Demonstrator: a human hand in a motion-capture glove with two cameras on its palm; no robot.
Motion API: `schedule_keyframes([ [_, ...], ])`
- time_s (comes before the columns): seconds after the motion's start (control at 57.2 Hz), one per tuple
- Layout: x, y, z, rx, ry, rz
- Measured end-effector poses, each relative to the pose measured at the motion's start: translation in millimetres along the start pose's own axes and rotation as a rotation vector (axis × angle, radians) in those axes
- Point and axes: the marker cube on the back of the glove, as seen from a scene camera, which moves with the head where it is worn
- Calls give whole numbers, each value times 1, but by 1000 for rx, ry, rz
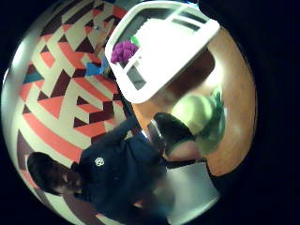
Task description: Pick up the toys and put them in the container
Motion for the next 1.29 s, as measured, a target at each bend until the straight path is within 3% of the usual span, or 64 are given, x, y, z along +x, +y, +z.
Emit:
schedule_keyframes([
  [0.262, -1, 7, 88, -166, 97, 12],
  [0.595, 9, -11, 96, 44, 14, -59],
  [0.857, 5, 3, 32, 41, 115, -73],
  [1.119, -41, 0, -87, 409, -62, -152],
  [1.294, -71, -34, -113, 587, -204, -192],
])
